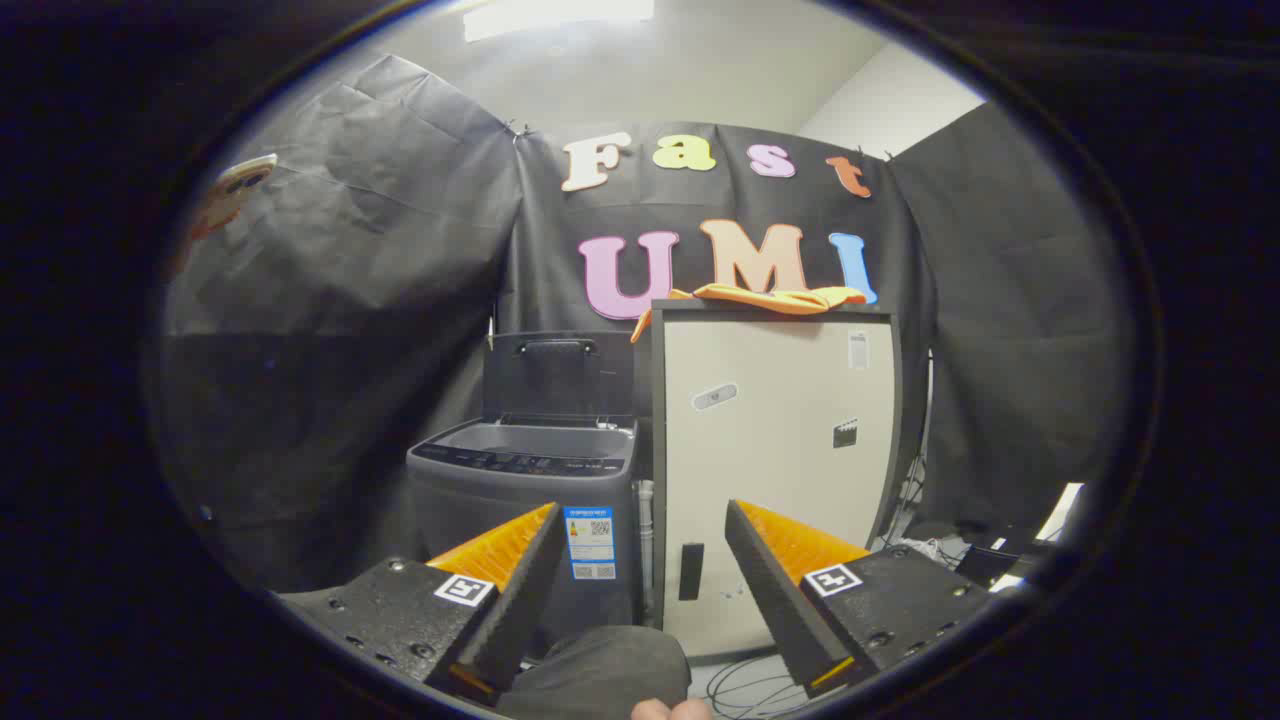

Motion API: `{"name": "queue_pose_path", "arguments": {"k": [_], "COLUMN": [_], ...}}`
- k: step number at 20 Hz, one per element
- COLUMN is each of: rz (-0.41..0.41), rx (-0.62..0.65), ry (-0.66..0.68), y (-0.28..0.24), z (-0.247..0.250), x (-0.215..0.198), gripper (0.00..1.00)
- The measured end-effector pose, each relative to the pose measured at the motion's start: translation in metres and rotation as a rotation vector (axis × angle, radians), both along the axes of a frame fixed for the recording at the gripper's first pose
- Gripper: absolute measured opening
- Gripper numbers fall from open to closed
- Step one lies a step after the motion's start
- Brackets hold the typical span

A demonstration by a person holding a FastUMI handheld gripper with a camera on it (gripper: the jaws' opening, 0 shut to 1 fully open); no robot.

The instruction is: Put the clothes into the washing machine and then close the washing machine lid.

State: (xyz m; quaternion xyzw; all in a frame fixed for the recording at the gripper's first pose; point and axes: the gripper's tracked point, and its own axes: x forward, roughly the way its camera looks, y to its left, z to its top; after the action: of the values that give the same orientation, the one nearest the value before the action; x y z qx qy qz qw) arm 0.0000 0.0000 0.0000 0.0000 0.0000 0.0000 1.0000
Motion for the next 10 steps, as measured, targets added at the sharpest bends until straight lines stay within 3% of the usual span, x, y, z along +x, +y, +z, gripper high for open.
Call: {"name": "queue_pose_path", "arguments": {"k": [10], "rz": [0.002], "rx": [-0.001], "ry": [-0.005], "y": [0.0001], "z": [0.001], "x": [0.0004], "gripper": [0.97]}}
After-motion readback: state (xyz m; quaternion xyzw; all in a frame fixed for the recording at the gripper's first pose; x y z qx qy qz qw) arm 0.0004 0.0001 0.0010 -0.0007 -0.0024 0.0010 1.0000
